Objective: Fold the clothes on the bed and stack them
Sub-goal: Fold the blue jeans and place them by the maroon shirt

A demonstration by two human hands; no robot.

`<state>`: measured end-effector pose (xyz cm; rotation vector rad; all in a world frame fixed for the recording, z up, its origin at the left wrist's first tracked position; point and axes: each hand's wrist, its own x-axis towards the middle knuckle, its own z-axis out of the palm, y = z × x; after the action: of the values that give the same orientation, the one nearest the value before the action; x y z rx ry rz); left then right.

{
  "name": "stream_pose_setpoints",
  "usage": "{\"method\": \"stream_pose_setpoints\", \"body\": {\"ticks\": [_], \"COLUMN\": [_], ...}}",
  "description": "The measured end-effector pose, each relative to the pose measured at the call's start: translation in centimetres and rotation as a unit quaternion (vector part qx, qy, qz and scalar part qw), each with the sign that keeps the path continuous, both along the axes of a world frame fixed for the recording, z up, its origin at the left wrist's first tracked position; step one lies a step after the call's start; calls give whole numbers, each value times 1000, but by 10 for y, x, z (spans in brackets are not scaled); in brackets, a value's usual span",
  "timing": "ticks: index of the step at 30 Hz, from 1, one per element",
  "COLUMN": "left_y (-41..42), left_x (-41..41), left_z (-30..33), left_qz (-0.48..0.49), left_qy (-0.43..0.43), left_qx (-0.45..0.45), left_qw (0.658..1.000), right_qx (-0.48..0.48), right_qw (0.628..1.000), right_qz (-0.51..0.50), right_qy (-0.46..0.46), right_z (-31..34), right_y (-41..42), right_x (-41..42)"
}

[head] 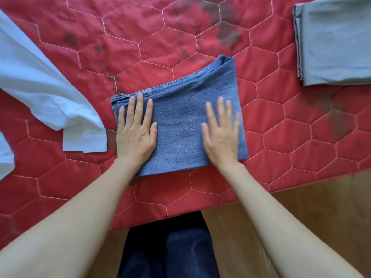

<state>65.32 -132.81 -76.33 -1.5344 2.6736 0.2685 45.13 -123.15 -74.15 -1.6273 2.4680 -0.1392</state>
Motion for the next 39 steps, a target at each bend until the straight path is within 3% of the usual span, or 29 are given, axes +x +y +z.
{"method": "stream_pose_setpoints", "body": {"ticks": [2, 6, 11, 13, 20, 27, 34, 39], "left_y": [-1, -2, -3, -4, 6, 48, 38, 20], "left_x": [1, 3, 3, 3, 9, 31, 16, 22], "left_z": [0, 1, 0, 0, 3, 13, 24, 27], "left_qz": [9, 40, 42, 41, 56, 122, 237, 272], "left_qy": [-2, 1, -1, 7, 18, 86, 126, 149], "left_qx": [5, 21, 21, 23, 49, 132, 151, 226], "left_qw": [1000, 999, 999, 999, 997, 980, 951, 923], "right_qx": [-33, 22, 55, 70, 14, -16, -8, 41], "right_qw": [996, 969, 994, 994, 997, 997, 991, 977], "right_qz": [86, 245, 82, 72, -64, -76, -118, -149], "right_qy": [-20, 5, 50, 45, -42, -2, -70, -146], "right_z": [-3, -19, -29, -25, -21, -19, -10, -4], "right_y": [-35, -73, -80, -81, -60, -10, -4, 8], "right_x": [29, 48, -47, -75, -69, -55, -60, -57]}}
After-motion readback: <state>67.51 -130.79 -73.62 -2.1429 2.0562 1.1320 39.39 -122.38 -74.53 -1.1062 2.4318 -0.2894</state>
